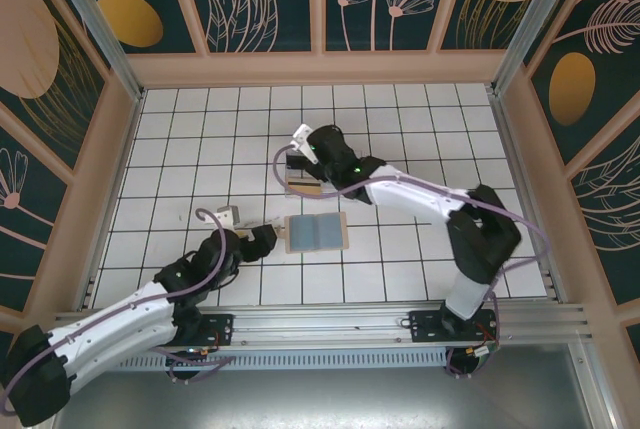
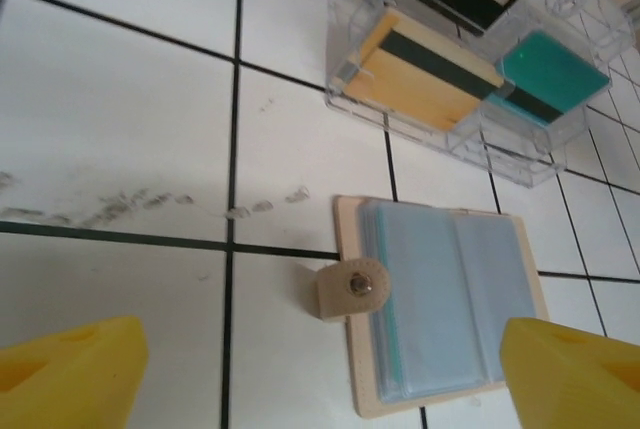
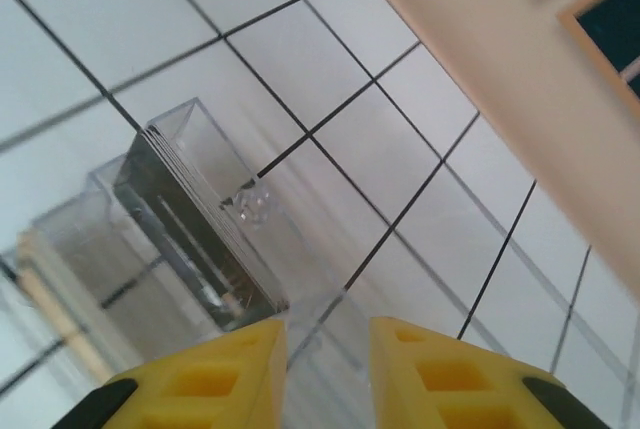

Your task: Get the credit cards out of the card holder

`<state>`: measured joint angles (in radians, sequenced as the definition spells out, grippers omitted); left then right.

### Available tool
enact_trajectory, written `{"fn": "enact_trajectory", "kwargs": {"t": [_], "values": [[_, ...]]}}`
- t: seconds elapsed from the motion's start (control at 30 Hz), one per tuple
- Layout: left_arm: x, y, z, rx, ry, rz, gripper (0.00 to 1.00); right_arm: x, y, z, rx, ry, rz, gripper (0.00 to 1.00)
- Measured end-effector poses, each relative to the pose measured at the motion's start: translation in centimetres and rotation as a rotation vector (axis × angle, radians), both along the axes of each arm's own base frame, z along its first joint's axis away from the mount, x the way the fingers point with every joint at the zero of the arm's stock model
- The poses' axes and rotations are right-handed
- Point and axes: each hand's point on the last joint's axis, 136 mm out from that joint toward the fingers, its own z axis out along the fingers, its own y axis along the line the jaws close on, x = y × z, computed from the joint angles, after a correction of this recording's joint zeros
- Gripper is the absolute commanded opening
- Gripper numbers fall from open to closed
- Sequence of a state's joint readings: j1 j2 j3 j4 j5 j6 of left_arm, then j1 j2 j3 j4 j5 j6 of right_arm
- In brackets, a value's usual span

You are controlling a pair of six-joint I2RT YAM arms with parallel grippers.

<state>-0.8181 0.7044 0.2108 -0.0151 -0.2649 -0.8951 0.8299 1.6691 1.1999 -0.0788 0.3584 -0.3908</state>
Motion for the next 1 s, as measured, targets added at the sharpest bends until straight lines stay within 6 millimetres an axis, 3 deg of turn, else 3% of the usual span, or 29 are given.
{"fn": "enact_trajectory", "kwargs": {"t": [0.07,0.17,0.33,0.5,0.73,1.0], "values": [[0.1,-0.8,-0.1,-0.002,0.017,-0.025,0.79,-1.8,-1.2,0.0,0.099,0.045,-0.034,0.29],[0.6,-2.3,0.0,-0.007,0.044,-0.059,0.73,-4.6,-3.0,-1.8,0.231,0.142,-0.091,0.28],[1.6,-4.8,0.0,-0.01,0.082,-0.105,0.61,-9.1,-5.5,-8.5,0.361,0.369,-0.202,0.27],[2.0,-6.6,-0.9,-0.026,0.122,-0.144,0.55,-12.3,-7.2,-12.7,0.441,0.525,-0.29,0.25],[1.7,-7.7,-2.8,-0.03,0.183,-0.178,0.53,-13.7,-6.9,-13.7,0.556,0.609,-0.32,0.24],[1.9,-8.5,-4.0,-0.015,0.224,-0.196,0.51,-13.7,-6.0,-14.5,0.608,0.651,-0.329,0.23]]}}
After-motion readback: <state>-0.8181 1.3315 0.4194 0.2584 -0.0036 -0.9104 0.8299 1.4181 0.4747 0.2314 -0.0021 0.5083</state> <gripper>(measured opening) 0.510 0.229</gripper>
